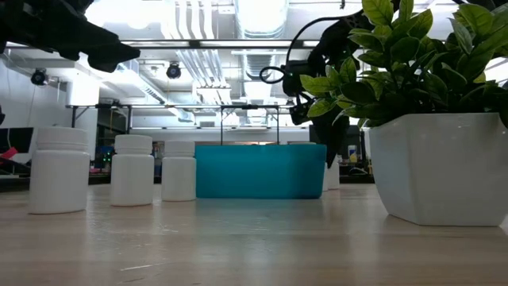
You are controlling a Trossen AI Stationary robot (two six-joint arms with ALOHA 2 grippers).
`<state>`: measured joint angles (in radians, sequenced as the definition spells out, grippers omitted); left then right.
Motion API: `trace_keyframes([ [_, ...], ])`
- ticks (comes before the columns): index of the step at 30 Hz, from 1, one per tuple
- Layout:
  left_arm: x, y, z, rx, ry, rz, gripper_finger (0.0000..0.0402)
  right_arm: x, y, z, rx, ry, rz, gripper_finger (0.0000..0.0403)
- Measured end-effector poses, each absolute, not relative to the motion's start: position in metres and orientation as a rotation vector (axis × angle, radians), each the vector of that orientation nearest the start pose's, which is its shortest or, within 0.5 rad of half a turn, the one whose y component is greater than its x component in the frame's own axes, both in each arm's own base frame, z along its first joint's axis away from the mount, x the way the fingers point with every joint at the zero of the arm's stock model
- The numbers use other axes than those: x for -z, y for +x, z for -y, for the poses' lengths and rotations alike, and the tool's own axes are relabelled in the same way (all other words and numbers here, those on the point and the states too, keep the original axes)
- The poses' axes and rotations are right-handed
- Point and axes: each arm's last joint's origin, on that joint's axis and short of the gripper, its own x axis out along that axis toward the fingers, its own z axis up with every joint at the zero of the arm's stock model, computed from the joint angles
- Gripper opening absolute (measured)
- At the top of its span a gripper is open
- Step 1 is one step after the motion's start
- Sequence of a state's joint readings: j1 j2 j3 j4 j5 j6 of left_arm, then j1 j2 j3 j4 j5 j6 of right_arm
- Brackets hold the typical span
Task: Pick and place pill bottles into a basket
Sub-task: Put the white pill bottle in the blue bin
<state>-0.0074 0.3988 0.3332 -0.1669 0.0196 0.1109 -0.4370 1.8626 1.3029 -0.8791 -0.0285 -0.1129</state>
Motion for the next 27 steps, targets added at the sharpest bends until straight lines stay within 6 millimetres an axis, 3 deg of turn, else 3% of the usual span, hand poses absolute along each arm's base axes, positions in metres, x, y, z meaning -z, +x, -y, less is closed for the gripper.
trace_keyframes([
  [6, -0.228, 0.119, 0.001, 0.040, 0.109, -0.231, 0.0261, -0.183, 0.316, 0.147, 0.246, 0.219, -1.425, 0.0152],
  [11, -0.228, 0.119, 0.001, 0.040, 0.109, -0.231, 0.0261, -0.197, 0.319, 0.150, 0.274, 0.166, -1.428, 0.0152],
  [27, -0.227, 0.119, 0.001, 0.040, 0.109, -0.232, 0.0261, -0.273, 0.335, 0.159, 0.313, 0.115, -1.321, 0.0152],
])
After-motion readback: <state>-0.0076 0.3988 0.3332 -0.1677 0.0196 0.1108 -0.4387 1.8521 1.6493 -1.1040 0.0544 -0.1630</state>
